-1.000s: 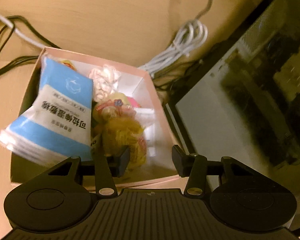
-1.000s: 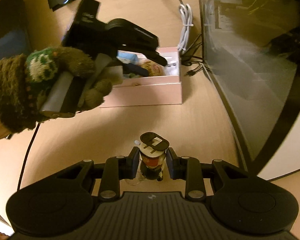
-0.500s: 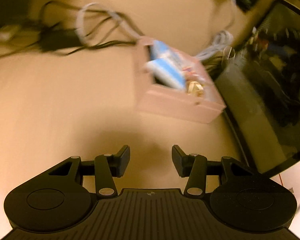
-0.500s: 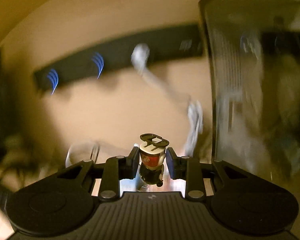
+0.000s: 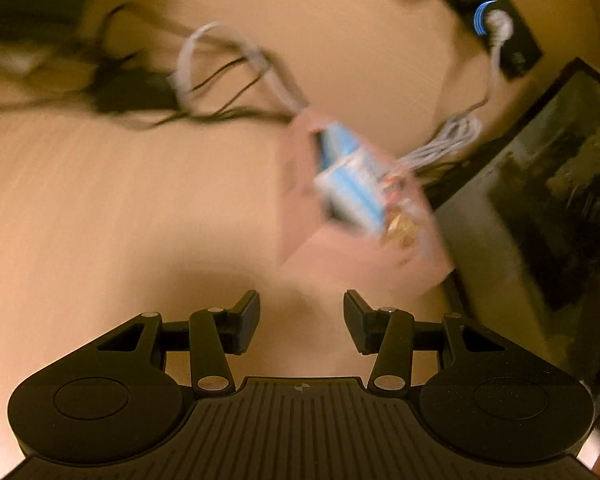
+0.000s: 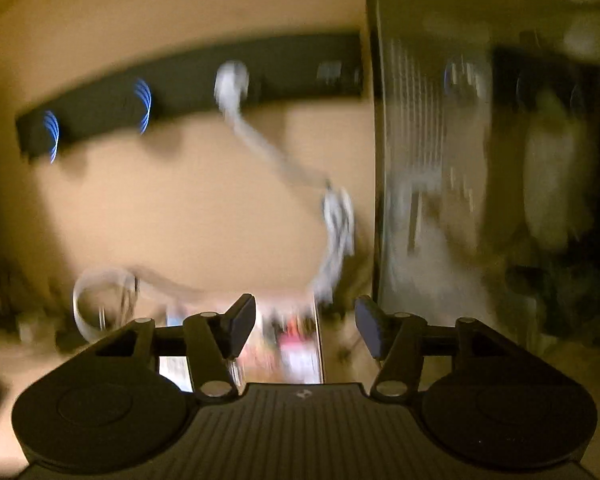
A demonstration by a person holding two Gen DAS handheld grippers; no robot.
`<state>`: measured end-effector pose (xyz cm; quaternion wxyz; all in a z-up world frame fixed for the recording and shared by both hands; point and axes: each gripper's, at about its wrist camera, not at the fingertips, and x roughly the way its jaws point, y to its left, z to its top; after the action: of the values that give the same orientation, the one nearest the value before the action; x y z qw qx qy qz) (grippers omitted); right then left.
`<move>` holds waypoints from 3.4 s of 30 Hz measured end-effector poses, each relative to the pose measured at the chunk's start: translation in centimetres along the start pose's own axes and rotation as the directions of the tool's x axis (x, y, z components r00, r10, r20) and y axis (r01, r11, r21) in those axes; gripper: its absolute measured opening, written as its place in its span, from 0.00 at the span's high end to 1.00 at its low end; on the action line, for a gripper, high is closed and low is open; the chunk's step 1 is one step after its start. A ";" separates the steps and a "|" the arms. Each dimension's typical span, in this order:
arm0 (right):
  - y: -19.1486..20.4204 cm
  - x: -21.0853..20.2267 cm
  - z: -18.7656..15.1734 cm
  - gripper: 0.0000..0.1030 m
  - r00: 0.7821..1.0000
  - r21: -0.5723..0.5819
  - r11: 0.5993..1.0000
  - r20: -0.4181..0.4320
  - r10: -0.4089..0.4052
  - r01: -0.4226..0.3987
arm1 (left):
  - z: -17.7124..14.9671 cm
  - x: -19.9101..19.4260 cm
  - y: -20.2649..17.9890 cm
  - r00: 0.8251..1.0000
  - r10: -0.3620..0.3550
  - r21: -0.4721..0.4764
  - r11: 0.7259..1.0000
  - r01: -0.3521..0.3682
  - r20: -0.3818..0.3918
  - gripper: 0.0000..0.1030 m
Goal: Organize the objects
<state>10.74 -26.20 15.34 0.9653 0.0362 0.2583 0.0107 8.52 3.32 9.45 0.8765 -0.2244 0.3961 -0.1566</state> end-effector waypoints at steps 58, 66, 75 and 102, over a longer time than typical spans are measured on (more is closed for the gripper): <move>8.0 -1.4 -19.9 0.00 0.947 -0.175 0.985 -0.314 -0.062 0.006 | -9.8 -1.6 1.3 0.937 0.348 0.303 0.890 -0.340 0.031 0.03; 5.1 1.6 -18.6 0.00 0.953 -0.122 0.990 -0.302 0.033 -0.073 | -9.2 2.5 0.3 0.898 0.400 0.309 0.844 -0.439 0.184 0.02; 5.0 3.9 -18.5 0.00 0.984 -0.106 0.993 -0.178 0.027 -0.046 | -9.1 3.3 0.1 0.892 0.401 0.296 0.843 -0.449 0.211 0.02; 5.0 4.0 -18.5 0.00 0.983 -0.108 0.993 -0.179 0.034 -0.054 | -8.9 3.7 0.2 0.887 0.409 0.277 0.845 -0.457 0.217 0.01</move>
<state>4.95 -19.88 -2.22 0.9386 -0.0136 0.3412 0.0497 4.15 -0.55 1.82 0.9409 0.0050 0.3388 0.0007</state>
